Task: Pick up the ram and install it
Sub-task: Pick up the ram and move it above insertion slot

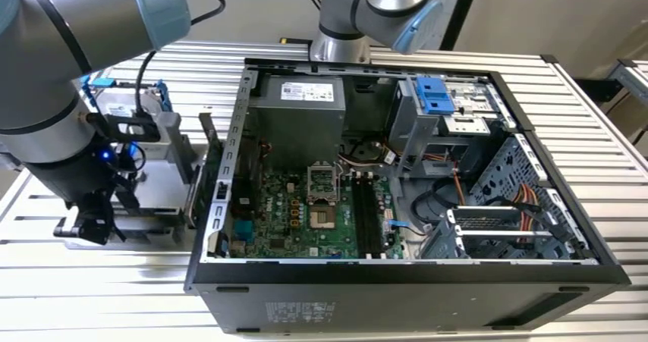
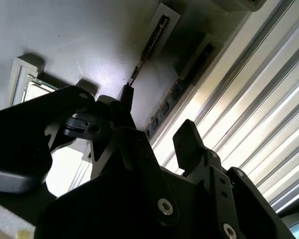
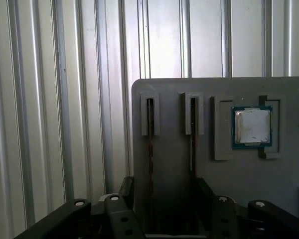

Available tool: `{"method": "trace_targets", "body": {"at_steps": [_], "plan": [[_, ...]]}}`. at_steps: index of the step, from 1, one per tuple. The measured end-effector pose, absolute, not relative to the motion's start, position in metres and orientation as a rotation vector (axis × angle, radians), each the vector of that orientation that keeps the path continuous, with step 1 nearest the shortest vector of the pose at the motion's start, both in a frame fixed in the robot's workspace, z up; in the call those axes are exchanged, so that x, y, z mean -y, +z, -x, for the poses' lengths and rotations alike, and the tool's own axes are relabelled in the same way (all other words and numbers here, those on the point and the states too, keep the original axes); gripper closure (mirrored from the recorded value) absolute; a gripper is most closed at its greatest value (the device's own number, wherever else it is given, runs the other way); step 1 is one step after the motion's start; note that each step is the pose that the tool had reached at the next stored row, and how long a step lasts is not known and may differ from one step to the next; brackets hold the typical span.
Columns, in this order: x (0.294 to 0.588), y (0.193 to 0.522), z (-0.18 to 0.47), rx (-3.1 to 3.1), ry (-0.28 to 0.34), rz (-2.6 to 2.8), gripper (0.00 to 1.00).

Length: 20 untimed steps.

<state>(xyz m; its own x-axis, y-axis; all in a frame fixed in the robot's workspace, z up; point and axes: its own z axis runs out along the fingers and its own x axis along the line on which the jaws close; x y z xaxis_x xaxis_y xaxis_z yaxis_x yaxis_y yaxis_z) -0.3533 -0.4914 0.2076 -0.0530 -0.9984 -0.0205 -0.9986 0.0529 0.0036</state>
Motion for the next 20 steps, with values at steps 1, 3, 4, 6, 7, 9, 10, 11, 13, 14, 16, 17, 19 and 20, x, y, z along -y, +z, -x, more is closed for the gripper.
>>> {"method": "trace_targets", "body": {"at_steps": [1, 3, 4, 6, 7, 9, 10, 11, 13, 14, 16, 17, 19, 20], "plan": [[0.492, 0.208, 0.353, -2.27, 0.027, 2.153, 0.0], [0.495, 0.208, 0.353, -2.27, 0.028, 2.152, 0.0], [0.497, 0.208, 0.353, -2.27, 0.028, 2.152, 0.0], [0.501, 0.208, 0.353, -2.27, 0.029, 2.152, 0.0], [0.503, 0.208, 0.353, -2.27, 0.029, 2.152, 0.0], [0.507, 0.208, 0.353, -2.27, 0.029, 2.152, 0.0], [0.508, 0.208, 0.353, -2.27, 0.029, 2.152, 0.0], [0.508, 0.207, 0.353, -2.27, 0.029, 2.152, 0.0], [0.508, 0.206, 0.353, -2.27, 0.029, 2.152, 0.0], [0.508, 0.205, 0.353, -2.27, 0.029, 2.152, 0.0], [0.507, 0.204, 0.353, -2.27, 0.029, 2.152, 0.0], [0.507, 0.203, 0.353, -2.27, 0.029, 2.152, 0.0], [0.507, 0.202, 0.353, -2.27, 0.029, 2.152, 0.0], [0.507, 0.201, 0.353, -2.27, 0.029, 2.152, 0.0]]}}
